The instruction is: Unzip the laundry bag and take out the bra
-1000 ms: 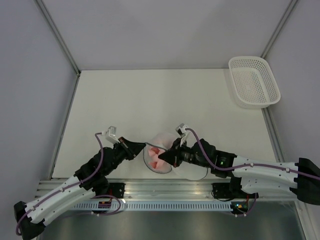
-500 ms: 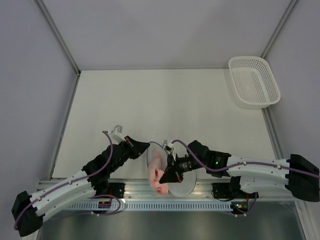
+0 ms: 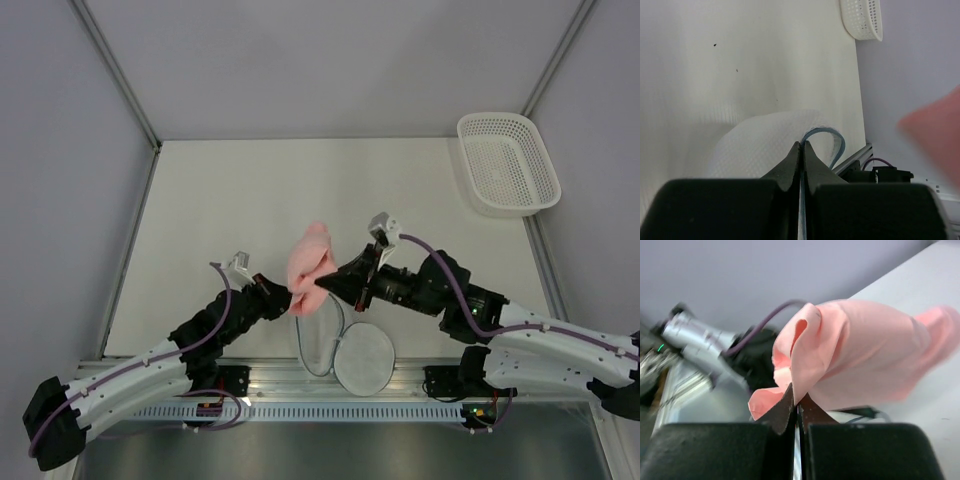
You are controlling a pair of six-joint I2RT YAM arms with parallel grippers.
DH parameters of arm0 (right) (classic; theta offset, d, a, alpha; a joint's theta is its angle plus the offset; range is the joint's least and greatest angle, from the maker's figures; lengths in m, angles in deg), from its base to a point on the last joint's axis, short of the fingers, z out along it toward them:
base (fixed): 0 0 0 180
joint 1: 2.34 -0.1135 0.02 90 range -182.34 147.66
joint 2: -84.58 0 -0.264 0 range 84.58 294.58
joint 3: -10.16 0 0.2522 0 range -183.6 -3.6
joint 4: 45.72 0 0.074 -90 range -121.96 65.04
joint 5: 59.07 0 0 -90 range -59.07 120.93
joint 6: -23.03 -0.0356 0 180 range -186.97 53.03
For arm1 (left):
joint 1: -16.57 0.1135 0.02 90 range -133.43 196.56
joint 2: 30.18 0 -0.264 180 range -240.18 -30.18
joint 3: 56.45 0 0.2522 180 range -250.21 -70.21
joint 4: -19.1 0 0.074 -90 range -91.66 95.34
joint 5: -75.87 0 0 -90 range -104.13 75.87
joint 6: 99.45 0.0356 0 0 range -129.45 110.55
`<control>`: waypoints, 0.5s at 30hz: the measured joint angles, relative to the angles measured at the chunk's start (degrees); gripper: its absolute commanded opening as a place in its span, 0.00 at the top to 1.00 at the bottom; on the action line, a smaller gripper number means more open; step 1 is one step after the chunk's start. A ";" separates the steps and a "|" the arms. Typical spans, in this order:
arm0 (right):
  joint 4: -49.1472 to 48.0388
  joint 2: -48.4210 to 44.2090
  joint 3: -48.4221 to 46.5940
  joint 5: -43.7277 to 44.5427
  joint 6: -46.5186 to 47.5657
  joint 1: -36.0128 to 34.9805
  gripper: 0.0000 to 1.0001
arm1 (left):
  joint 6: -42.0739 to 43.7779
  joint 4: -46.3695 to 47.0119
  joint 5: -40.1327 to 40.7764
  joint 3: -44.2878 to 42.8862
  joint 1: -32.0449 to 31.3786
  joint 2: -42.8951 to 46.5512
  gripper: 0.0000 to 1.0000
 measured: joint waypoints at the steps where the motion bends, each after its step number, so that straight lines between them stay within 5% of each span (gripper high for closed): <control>1: 1.44 -1.44 -1.88 4.94 0.72 0.31 0.99 | 0.00 0.00 0.00 0.44 0.00 0.33 0.98; 10: 15.23 0.70 -20.22 49.35 6.27 7.76 1.00 | 0.02 -0.04 -2.01 3.76 0.00 2.38 0.98; 15: 21.57 9.86 -30.23 56.41 6.21 20.74 1.00 | 0.02 -0.09 -3.32 4.00 0.00 4.11 0.98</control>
